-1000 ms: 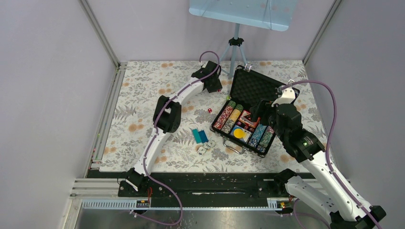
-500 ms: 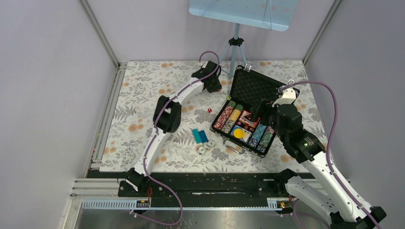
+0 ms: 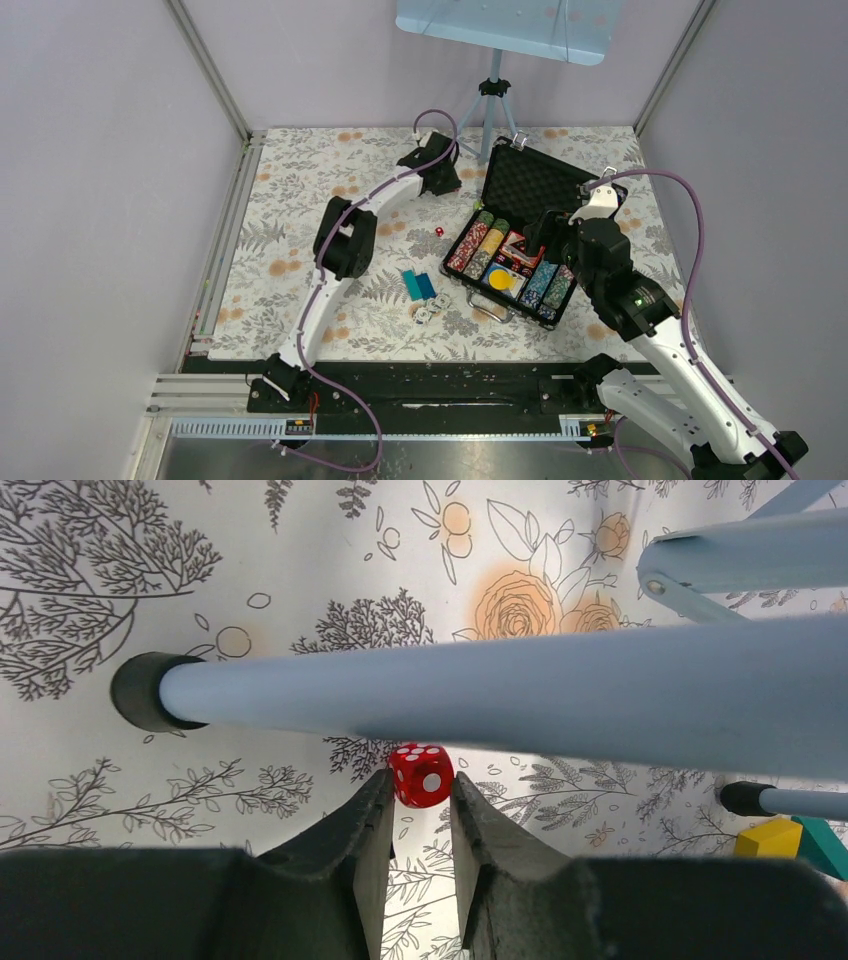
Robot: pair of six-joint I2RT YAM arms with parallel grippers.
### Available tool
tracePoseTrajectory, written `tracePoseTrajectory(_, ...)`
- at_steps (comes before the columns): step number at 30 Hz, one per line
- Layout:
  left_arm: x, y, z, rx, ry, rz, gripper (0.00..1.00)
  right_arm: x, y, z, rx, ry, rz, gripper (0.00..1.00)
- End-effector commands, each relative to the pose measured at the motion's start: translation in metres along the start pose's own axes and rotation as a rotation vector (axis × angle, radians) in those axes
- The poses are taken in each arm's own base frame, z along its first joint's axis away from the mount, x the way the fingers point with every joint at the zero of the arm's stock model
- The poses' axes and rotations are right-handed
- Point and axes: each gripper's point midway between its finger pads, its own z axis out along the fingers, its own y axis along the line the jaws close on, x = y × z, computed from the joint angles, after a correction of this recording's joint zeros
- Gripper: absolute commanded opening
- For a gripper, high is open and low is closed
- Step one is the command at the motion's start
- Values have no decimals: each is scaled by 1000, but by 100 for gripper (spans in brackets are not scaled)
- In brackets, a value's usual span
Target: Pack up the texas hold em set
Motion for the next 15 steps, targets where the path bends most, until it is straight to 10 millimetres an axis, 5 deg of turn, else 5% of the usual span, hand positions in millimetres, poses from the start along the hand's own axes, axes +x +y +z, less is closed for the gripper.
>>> tracePoseTrajectory(1,-3,18,-13,-61,-12,37,26,-1,-1,0,8,-5,10,79)
tracePoseTrajectory(15,11,34,-52,-64,-26,79,26,1,1,1,0,4,19,79)
